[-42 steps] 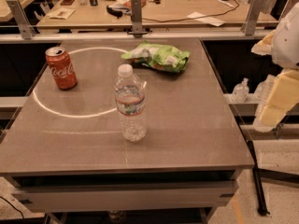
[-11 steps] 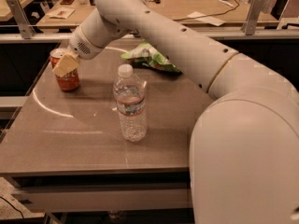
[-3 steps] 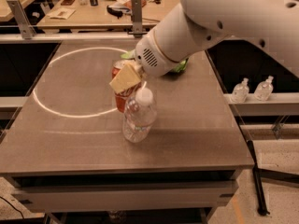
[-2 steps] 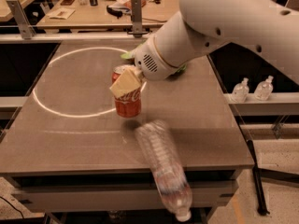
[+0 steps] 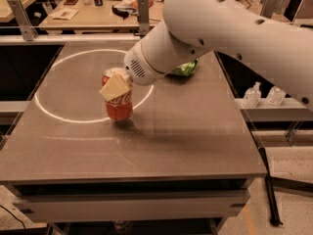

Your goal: Move coke can near water bottle

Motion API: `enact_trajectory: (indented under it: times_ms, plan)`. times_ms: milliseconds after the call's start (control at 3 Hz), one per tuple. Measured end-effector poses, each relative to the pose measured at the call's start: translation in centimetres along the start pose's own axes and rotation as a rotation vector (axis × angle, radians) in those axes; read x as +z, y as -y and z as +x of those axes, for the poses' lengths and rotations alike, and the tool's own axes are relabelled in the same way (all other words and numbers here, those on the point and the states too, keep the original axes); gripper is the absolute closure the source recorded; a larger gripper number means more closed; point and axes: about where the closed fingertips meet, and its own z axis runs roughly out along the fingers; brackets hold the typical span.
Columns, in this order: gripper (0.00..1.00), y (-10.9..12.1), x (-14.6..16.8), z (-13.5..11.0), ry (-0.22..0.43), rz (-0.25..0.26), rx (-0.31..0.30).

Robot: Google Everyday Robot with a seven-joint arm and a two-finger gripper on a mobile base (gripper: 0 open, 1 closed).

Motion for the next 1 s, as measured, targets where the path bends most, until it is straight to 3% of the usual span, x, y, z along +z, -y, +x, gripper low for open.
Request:
enact_trajectory:
  times_ms: [667,1000]
  plan:
    - [0.35,-1.5,1.9,-1.9,-0.001,0.030,-0.058]
    - [0.12,-1.7,2.5,-1.8,-0.003,-0.011,-0.033]
